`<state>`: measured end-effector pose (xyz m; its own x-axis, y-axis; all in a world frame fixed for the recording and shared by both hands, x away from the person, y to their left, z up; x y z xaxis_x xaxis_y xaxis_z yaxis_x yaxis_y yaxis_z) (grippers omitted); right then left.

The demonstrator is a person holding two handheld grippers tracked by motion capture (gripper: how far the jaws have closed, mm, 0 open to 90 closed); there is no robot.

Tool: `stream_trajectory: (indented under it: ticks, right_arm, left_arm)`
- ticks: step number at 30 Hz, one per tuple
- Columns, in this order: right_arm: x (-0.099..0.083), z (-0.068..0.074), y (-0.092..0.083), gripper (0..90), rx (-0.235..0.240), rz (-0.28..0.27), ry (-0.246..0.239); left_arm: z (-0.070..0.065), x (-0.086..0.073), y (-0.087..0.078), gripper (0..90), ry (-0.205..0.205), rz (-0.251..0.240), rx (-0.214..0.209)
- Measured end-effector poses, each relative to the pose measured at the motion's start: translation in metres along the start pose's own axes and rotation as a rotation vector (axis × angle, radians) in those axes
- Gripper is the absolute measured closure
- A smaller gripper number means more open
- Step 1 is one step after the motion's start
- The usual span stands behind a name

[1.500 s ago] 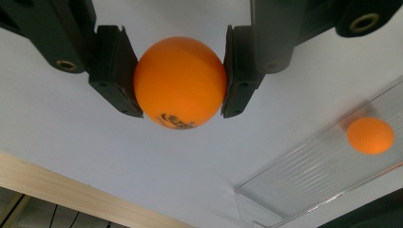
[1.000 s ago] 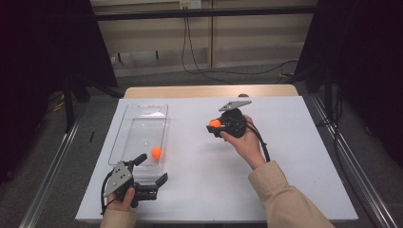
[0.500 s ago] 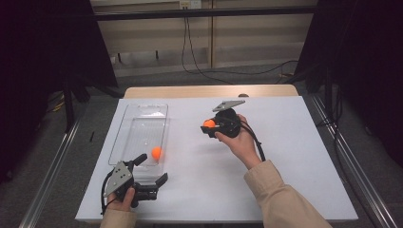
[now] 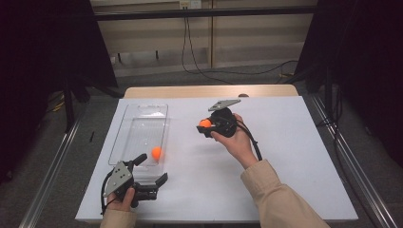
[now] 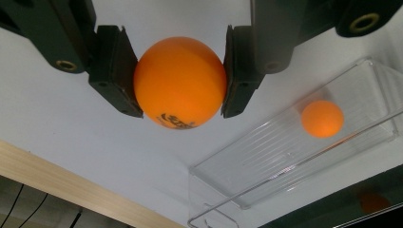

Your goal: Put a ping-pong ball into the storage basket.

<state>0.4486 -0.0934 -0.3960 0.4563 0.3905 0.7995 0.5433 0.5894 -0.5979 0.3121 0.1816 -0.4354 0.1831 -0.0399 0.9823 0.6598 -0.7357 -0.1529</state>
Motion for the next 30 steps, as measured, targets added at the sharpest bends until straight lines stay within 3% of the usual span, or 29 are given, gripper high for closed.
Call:
stream_trajectory:
  ticks: [30]
  right_arm:
    - [0.011,0.011,0.01,51.2,0.027,-0.012,-0.011]
  left_arm:
    - [0.0,0.0,0.0,1.0,0.012,0.011,-0.005]
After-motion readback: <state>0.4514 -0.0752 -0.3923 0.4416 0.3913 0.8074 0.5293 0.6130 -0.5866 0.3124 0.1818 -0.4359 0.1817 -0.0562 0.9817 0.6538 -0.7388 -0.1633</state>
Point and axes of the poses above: each handheld gripper's, and its own axes: y roughly forward along the jaws, x roughly out of its top, z roughly to its left, the point moved 3 cm from there along y, roughly forward along the jaws, and after that the axes turned 3 degrees about -y, right-handed, at the moved point
